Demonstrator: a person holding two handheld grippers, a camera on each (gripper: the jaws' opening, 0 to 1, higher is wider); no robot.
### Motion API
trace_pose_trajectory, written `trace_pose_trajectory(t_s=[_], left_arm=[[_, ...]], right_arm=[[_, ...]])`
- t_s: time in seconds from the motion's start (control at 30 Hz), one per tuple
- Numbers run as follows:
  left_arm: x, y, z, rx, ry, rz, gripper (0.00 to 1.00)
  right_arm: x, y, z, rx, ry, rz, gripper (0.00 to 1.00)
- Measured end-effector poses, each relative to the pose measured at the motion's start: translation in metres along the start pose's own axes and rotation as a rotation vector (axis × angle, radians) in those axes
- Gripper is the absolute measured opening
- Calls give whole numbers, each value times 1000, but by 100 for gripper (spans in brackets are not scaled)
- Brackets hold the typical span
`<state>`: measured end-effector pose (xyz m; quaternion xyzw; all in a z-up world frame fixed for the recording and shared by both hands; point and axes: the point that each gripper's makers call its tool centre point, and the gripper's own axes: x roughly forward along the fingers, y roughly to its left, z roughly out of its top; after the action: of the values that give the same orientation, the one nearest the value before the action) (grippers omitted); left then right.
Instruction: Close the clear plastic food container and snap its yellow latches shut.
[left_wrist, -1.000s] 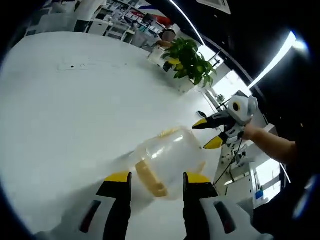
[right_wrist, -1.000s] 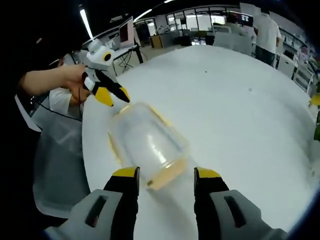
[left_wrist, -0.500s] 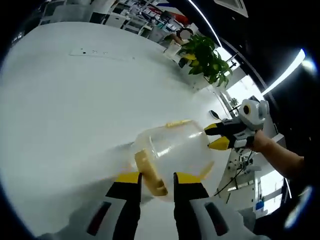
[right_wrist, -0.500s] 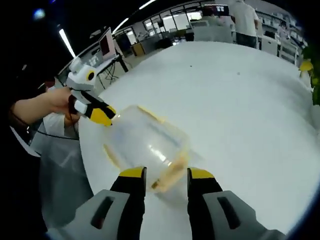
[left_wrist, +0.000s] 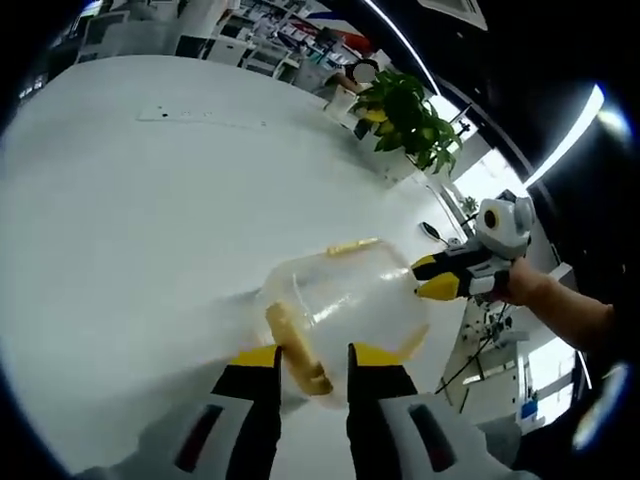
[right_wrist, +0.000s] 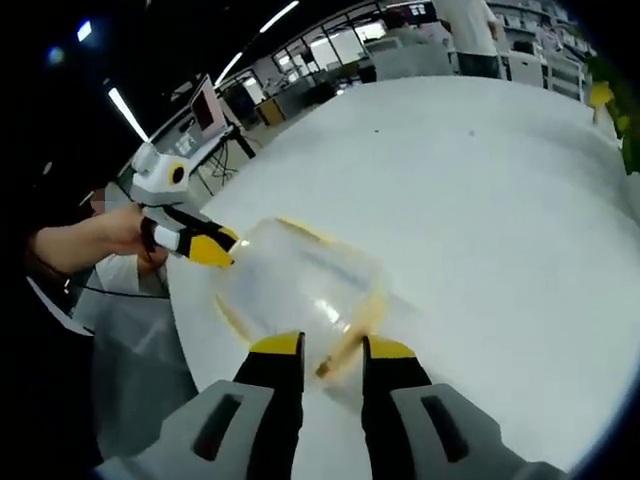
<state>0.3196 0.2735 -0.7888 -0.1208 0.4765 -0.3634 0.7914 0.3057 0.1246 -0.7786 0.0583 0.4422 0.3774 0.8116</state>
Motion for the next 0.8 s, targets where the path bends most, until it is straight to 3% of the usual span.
trace_pose_trajectory(t_s=[0.07,0.33,0.7,0.8], left_arm=[[5,-2,6,-7,1,8,16],[2,-5,2,-4,8,17,18],[-2,-5,3,94,-5,69,19],[-3,-5,6,169,-19,100,20]], right_arm=[[0,0,-1,0,2,2,17],[-1,1,-3,4,51,-16,19],[-2,1,-3,-14,67,-42,20],[-2,1,-2,-75,80,-85,20]])
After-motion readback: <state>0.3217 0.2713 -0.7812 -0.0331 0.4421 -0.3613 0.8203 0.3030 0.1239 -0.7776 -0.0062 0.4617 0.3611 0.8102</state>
